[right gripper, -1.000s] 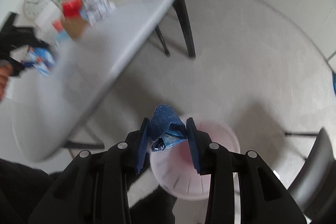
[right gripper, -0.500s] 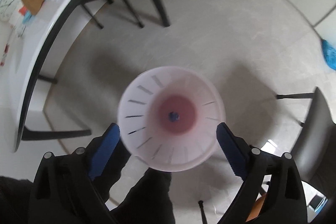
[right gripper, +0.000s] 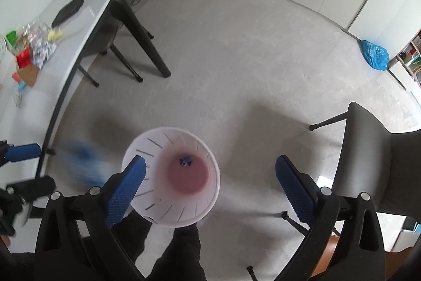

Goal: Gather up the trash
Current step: 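Release the bird-print tissue box into the wastebasket with the left gripper, then grasp the red paper bag with the right gripper while the left gripper grasps crumpled foil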

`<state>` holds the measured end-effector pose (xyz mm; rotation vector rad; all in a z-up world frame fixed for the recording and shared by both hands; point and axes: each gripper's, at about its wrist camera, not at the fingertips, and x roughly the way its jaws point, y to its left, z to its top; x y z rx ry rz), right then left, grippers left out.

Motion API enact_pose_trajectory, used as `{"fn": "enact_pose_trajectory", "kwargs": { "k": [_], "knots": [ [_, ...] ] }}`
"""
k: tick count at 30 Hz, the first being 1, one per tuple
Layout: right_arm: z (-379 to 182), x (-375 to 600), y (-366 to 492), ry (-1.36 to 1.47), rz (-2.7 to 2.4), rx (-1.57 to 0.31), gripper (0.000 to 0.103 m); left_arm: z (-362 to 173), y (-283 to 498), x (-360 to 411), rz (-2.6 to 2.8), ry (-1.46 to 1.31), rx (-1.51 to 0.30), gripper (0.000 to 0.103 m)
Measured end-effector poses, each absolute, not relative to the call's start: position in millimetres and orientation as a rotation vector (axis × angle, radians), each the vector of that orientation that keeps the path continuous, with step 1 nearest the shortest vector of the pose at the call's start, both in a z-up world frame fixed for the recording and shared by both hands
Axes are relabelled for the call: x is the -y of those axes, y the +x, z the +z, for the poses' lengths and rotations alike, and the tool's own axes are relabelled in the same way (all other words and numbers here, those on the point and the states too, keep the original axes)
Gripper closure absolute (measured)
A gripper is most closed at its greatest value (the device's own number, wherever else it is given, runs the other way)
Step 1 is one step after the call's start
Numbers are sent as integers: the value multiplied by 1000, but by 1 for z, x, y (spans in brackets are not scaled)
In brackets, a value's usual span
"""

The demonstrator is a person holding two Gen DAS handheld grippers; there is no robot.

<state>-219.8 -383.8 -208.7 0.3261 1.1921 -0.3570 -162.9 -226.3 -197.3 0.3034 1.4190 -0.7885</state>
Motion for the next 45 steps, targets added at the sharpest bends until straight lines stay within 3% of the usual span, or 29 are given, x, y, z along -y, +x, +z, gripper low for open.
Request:
{"fn": "enact_pose_trajectory", "kwargs": {
  "k": [5, 21, 40, 45],
  "knots": [
    [-198, 382, -221, 328, -334, -1161, 5, -171, -163, 209, -766, 316, -1351, 13],
    [-127, 336, -188, 243, -216, -1023, 5, -104, -116, 140, -582, 244, -1176, 12],
    [-100, 183, -39, 89, 155, -933, 5, -99, -18, -16, -333, 140, -1103, 12],
    [-116, 125, 17, -10, 281, -959, 19, -111, 1, -52, -301, 107, -1119, 12]
  ]
}}
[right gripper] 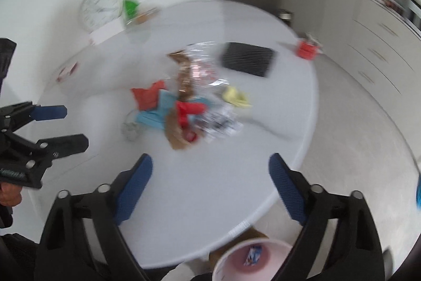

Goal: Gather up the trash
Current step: 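Grasp the red paper bag with the right gripper while the left gripper grasps crumpled foil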

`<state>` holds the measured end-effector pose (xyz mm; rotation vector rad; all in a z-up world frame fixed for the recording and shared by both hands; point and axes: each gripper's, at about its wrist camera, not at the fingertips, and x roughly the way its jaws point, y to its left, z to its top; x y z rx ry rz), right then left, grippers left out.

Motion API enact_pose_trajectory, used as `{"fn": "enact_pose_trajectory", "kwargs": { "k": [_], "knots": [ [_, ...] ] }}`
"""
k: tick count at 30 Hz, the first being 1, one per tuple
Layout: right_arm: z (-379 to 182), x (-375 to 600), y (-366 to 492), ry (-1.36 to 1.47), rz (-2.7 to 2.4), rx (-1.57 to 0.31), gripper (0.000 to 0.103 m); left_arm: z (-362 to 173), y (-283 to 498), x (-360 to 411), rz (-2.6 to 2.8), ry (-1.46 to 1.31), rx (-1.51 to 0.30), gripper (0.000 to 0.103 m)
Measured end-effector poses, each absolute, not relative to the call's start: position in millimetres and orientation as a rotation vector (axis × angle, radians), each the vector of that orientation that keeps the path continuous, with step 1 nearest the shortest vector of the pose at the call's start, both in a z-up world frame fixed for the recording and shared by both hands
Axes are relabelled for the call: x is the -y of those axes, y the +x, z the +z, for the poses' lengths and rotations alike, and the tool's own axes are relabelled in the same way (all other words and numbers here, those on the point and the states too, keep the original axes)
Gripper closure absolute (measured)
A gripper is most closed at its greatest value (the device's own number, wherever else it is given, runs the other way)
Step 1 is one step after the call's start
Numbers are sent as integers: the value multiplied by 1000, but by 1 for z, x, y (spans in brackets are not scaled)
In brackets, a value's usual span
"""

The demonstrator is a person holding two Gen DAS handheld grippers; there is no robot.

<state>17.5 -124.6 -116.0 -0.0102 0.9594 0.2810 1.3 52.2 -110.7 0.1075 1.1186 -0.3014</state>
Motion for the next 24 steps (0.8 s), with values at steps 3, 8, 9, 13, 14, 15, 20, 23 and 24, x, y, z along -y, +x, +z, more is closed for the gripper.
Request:
{"fn": "enact_pose_trajectory", "kwargs": {
  "k": [3, 8, 9, 13, 14, 15, 20, 23, 24],
  "knots": [
    [-132, 103, 46, -15, 316, -1005, 27, -120, 11, -67, -289, 101, -1134, 12],
    [-160, 83, 69, -34, 332, -1103, 41, -137, 24, -89, -270, 67, -1165, 12],
    [-165, 80, 71, -38, 338, -1123, 49, -139, 26, -91, -268, 62, -1169, 12],
    [-170, 78, 68, -17, 355, -1148, 71, -144, 35, -97, -267, 57, -1173, 12],
    [-168, 78, 66, 4, 367, -1148, 72, -145, 36, -98, -268, 57, -1172, 12],
    [-167, 78, 65, 14, 374, -1146, 73, -145, 36, -98, -269, 57, -1171, 12],
    [-157, 79, 55, 70, 423, -1131, 84, -144, 41, -94, -273, 52, -1164, 12],
    [-151, 87, 47, 106, 429, -1130, 97, -142, 40, -87, -287, 48, -1165, 12],
    [-148, 92, 42, 112, 422, -1124, 97, -141, 39, -83, -297, 50, -1164, 12]
  ]
}}
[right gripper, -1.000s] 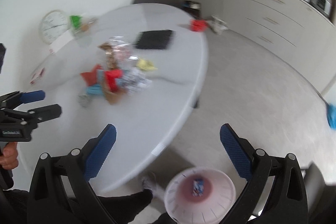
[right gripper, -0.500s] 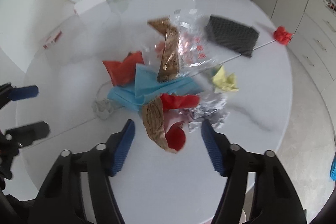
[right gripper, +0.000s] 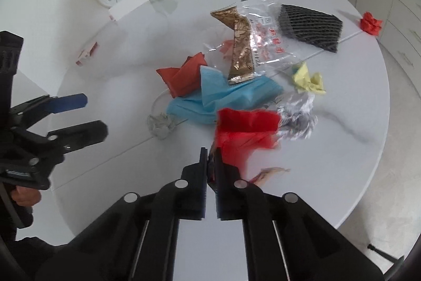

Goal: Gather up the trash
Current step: 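Grasp the red paper bag with the right gripper while the left gripper grasps crumpled foil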

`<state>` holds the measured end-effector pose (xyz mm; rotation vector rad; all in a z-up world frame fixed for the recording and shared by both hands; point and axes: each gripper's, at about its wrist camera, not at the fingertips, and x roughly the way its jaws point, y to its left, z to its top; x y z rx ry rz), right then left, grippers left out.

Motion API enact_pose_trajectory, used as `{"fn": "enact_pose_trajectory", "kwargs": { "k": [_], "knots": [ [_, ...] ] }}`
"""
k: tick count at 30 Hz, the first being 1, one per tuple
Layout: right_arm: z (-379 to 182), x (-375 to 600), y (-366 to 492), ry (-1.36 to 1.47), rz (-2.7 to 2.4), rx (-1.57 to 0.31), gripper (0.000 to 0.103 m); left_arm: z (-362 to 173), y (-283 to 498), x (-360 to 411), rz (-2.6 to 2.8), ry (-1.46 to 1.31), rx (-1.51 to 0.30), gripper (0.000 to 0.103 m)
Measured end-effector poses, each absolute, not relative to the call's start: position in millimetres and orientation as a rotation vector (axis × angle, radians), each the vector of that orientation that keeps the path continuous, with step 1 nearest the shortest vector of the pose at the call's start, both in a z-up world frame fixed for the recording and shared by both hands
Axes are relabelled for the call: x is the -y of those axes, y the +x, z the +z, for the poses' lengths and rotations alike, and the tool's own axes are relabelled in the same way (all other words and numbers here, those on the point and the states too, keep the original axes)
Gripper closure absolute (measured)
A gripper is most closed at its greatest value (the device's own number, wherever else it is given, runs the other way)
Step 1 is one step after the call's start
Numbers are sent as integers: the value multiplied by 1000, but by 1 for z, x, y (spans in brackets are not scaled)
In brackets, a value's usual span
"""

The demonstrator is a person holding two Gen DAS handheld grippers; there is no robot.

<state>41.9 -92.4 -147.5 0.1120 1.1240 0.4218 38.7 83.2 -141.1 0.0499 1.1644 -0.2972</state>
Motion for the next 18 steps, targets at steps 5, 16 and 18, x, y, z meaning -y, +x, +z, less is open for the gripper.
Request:
{"fn": "enact_pose_trajectory", "kwargs": {
  "k": [5, 16, 18],
  "knots": [
    [-141, 128, 15, 155, 362, -1109, 97, -142, 36, -48, -376, 93, -1151, 12],
    [-133, 219, -50, 276, 135, -1095, 97, -173, 65, 84, -531, 266, -1065, 19],
    [-136, 231, -59, 301, 100, -1097, 97, -184, 75, 99, -522, 285, -1071, 22]
  ]
}}
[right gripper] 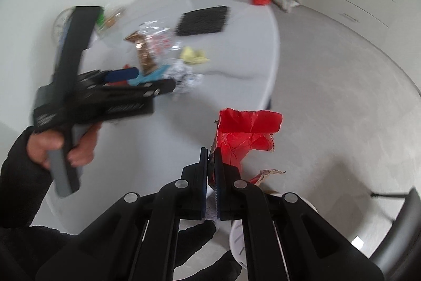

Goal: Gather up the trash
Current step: 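Grasp the red paper bag with the right gripper while the left gripper grasps crumpled foil, then drop the red bag and the foil into the wastebasket with both grippers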

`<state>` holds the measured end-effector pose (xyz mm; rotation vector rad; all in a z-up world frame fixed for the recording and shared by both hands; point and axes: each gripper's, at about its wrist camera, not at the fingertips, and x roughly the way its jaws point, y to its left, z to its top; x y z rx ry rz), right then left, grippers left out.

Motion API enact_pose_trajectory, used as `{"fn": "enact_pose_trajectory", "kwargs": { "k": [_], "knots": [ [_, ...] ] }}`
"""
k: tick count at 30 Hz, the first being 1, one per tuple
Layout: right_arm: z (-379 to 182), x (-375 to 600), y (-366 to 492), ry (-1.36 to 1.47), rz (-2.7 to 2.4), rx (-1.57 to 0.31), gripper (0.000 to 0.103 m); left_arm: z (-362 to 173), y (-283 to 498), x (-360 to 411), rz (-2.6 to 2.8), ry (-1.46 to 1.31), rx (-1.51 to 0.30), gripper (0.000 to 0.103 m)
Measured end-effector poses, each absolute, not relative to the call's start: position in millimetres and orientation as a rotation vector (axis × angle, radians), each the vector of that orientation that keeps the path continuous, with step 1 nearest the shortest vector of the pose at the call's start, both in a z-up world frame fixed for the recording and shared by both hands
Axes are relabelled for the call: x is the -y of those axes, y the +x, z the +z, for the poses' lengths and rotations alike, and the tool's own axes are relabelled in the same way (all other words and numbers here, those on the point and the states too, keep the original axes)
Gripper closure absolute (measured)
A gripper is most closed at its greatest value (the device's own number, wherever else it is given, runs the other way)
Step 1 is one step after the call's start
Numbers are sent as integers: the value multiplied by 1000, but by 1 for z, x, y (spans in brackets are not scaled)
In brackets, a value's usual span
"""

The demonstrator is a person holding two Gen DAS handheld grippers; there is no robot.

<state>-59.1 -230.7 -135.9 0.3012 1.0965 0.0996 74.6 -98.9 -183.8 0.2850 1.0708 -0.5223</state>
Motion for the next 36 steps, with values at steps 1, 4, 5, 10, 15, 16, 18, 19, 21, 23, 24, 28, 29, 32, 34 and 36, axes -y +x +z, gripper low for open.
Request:
{"fn": "enact_pose_trajectory", "kwargs": {
  "k": [1, 4, 5, 10, 15, 16, 18, 19, 21, 23, 24, 28, 29, 32, 34, 36],
  "knots": [
    [-138, 235, -61, 311, 89, -1098, 97, -191, 82, 106, -513, 289, -1080, 22],
    [-146, 246, -71, 347, 57, -1102, 97, -210, 97, 117, -480, 309, -1124, 37],
    [-147, 247, -72, 354, 50, -1103, 97, -216, 101, 118, -472, 314, -1144, 46],
    [-155, 259, -85, 396, 22, -1102, 97, -217, 103, 115, -456, 303, -1146, 57],
    [-158, 270, -97, 425, 7, -1094, 97, -204, 90, 106, -468, 273, -1148, 59],
    [-159, 272, -100, 430, 3, -1096, 97, -201, 85, 105, -473, 272, -1145, 59],
    [-161, 275, -107, 434, -10, -1106, 97, -191, 72, 99, -486, 270, -1140, 59],
    [-163, 277, -112, 437, -19, -1113, 97, -187, 67, 99, -500, 264, -1146, 59],
    [-168, 282, -127, 451, -38, -1132, 97, -175, 50, 100, -552, 251, -1162, 59],
    [-178, 286, -140, 464, -61, -1162, 97, -167, 30, 105, -610, 261, -1168, 59],
    [-187, 289, -147, 467, -76, -1191, 97, -164, 20, 109, -642, 268, -1171, 59],
    [-220, 292, -164, 452, -104, -1285, 94, -161, -24, 132, -777, 294, -1213, 59],
    [-228, 292, -167, 445, -108, -1305, 90, -162, -33, 136, -797, 302, -1220, 59],
    [-238, 293, -174, 456, -92, -1332, 43, -168, -51, 154, -842, 336, -1237, 58],
    [-237, 297, -180, 443, -111, -1319, 36, -174, -61, 164, -858, 352, -1256, 58],
    [-234, 302, -185, 451, -126, -1312, 33, -178, -70, 171, -871, 362, -1270, 58]
  ]
}}
